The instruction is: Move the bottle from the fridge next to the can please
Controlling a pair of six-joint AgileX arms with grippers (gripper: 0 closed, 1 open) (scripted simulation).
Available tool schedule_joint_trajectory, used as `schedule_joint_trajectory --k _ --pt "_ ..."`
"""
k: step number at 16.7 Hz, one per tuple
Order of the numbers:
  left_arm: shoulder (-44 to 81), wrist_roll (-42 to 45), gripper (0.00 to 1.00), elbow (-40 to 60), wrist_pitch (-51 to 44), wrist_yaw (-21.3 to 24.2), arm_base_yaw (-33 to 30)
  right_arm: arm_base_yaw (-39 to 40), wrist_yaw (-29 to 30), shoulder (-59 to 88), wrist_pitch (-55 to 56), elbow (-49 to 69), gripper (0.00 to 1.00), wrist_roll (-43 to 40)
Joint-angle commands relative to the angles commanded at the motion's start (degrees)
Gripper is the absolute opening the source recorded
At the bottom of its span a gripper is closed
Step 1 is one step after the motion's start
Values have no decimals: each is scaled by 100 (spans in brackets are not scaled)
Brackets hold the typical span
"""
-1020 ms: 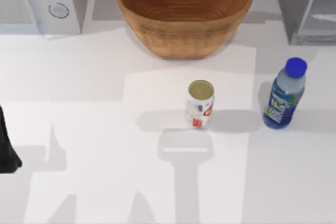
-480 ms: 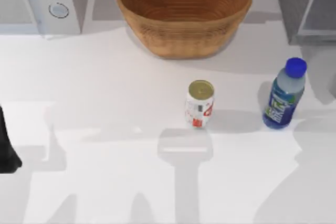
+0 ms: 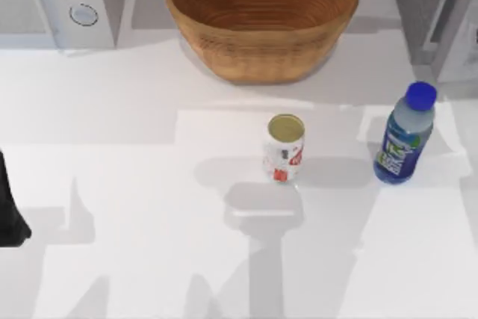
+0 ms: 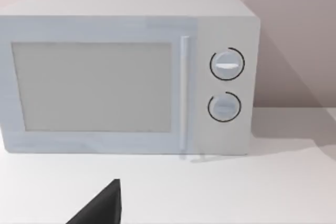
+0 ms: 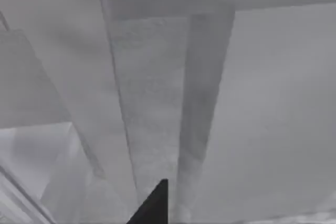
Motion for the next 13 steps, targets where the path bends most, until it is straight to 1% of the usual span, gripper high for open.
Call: schedule_joint_trajectory --k 6,9,13 --pt "0 0 100 0 0 0 0 -81 42 106 -27 64 100 -9" --pt "0 0 100 0 0 0 0 -78 37 582 -134 633 100 8" --pt "0 0 100 0 0 0 0 -68 51 1456 -362 1749 100 5"
